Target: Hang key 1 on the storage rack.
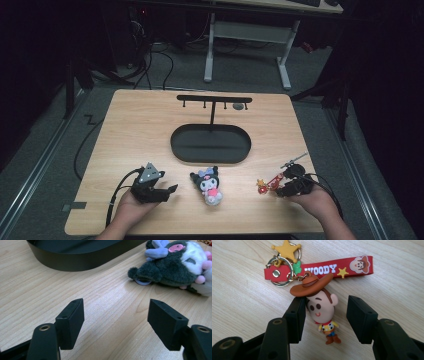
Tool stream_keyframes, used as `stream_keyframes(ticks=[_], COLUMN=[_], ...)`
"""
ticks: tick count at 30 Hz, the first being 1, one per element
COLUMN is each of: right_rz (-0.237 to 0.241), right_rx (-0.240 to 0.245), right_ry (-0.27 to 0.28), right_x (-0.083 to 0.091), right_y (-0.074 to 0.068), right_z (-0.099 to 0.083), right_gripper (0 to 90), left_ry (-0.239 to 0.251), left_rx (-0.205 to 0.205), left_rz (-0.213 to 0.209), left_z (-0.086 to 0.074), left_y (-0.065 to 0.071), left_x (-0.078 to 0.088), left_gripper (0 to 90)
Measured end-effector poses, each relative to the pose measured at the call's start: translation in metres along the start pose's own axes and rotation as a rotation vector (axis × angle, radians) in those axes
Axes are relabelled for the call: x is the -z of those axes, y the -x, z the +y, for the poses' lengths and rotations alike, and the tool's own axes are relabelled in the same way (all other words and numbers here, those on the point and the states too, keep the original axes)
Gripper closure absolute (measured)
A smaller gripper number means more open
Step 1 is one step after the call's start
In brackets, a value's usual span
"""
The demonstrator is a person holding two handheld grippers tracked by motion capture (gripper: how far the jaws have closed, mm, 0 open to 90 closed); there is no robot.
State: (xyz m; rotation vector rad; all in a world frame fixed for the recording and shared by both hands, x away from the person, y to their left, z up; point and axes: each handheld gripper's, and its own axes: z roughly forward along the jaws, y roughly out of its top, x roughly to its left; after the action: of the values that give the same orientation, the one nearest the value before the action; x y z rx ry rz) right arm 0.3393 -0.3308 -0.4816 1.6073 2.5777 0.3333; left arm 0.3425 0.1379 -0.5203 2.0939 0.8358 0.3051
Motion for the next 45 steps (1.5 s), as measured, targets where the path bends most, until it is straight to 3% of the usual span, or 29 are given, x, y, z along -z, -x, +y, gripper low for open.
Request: stream_keyframes(ticks=[3,6,10,17,27,29,33,35,38,45], right_rz=[0.026,0.018,0.023,-0.010,-0.020,-0.043,-0.042,-0.029,-0.026,-0.025], right_rx=[-0.009,-0.002,0.007,0.031,0.018,0.028,0.048,0.022,0.053,0.038], right_ry=[0.002,-0.004,-0.002,-0.029,-0.041,-0.057,-0.054,-0.047,-0.029,-0.021], right_x=[-0.004,-0.008,-0.008,-0.008,-0.008,-0.006,0.009,0.019,0.033,0.062], right_y=[0.001,-0.001,-0.003,-0.008,-0.011,-0.013,-0.018,-0.021,-0.021,-0.028], right_z=[0.001,0.001,0.003,0.005,0.006,0.008,0.013,0.016,0.021,0.030], right_gripper=[50.7,52.9,63.3,64.1,65.9,66.1,66.2,66.2,66.3,66.4], left_ry=[-0.001,0.000,-0.001,0.002,0.000,-0.001,0.000,0.002,0.005,0.011], left_rx=[0.000,-0.002,-0.004,-0.004,-0.007,-0.005,-0.005,-0.006,-0.006,-0.011], left_rz=[-0.002,-0.003,-0.005,-0.006,-0.007,-0.008,-0.007,-0.007,-0.006,-0.006], left_z=[0.000,0.000,0.000,0.001,0.001,0.001,0.001,0.001,0.001,0.001], left_y=[0.000,0.000,0.000,0.001,0.001,0.001,0.001,0.001,0.001,0.001], left_x=[0.000,0.000,0.000,0.000,0.000,0.000,0.000,0.000,0.000,0.001], left_gripper=[29.9,30.0,29.9,29.9,29.9,29.9,29.9,29.9,29.9,29.9])
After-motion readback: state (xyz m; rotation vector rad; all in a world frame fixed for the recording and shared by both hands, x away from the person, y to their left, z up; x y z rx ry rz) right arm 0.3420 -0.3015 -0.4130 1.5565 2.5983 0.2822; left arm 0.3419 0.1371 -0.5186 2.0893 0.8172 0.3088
